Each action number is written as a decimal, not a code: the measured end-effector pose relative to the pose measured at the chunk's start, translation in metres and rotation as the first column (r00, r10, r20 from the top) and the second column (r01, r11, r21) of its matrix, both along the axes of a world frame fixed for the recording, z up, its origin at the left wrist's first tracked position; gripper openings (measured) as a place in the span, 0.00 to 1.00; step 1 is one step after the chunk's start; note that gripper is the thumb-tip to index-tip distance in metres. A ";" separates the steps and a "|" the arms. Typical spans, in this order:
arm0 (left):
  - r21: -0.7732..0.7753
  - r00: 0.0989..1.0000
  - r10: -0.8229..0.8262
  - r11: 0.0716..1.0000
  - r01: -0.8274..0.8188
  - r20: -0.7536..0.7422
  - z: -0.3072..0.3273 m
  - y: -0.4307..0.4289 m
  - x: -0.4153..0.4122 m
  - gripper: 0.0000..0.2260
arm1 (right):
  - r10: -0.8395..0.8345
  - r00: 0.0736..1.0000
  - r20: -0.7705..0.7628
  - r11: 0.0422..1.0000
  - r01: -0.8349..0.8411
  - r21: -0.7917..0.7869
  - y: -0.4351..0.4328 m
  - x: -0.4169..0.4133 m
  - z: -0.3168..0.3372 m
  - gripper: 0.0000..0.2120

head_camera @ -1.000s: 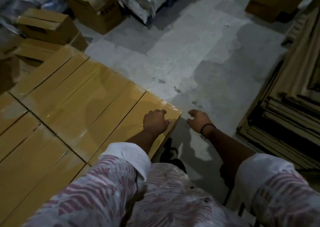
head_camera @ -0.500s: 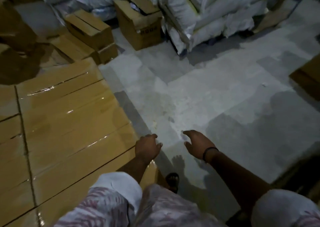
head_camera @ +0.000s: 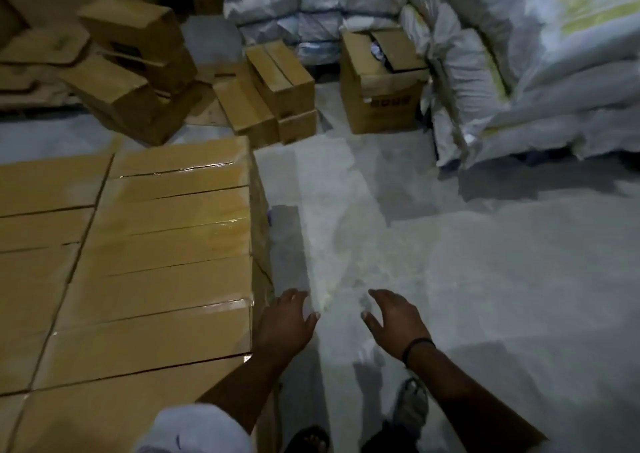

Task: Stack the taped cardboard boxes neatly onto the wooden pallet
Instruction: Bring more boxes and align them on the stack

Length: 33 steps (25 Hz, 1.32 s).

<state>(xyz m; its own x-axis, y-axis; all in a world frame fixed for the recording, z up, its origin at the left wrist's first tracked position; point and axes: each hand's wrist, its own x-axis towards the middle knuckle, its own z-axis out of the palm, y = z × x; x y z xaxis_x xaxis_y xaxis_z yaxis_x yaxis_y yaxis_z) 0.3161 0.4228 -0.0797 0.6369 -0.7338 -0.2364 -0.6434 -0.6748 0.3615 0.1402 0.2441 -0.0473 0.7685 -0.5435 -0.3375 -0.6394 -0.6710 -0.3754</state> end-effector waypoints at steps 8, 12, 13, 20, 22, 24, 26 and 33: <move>-0.043 0.974 0.226 0.973 -0.226 -0.017 0.056 -0.125 -0.025 0.26 | 0.235 0.967 0.097 0.969 -0.226 -0.095 -0.163 0.022 0.028 0.28; -0.129 0.965 0.249 0.963 -0.238 0.085 0.082 -0.187 -0.011 0.26 | 0.285 0.937 0.203 0.956 -0.262 -0.132 -0.220 0.069 0.045 0.28; -0.148 0.962 0.256 0.959 -0.240 0.098 0.085 -0.200 -0.002 0.27 | 0.302 0.927 0.221 0.951 -0.277 -0.136 -0.231 0.082 0.049 0.28; -0.277 0.953 0.286 0.928 -0.250 0.100 0.079 -0.316 0.111 0.28 | 0.318 0.866 0.385 0.948 -0.294 -0.123 -0.335 0.208 0.052 0.29; -0.250 0.959 0.264 0.940 -0.233 0.099 0.076 -0.355 0.160 0.28 | 0.309 0.872 0.380 0.951 -0.282 -0.128 -0.377 0.253 0.049 0.28; -0.245 0.961 0.262 0.941 -0.234 0.089 0.079 -0.387 0.207 0.27 | 0.263 0.881 0.393 0.965 -0.238 -0.112 -0.416 0.292 0.052 0.27; -0.233 0.958 0.270 0.942 -0.241 0.100 0.085 -0.417 0.259 0.28 | 0.234 0.876 0.421 0.972 -0.212 -0.100 -0.452 0.337 0.056 0.28; -0.251 0.938 0.339 0.916 -0.313 0.068 0.089 -0.522 0.405 0.27 | 0.179 0.862 0.475 0.979 -0.206 0.004 -0.560 0.486 0.054 0.25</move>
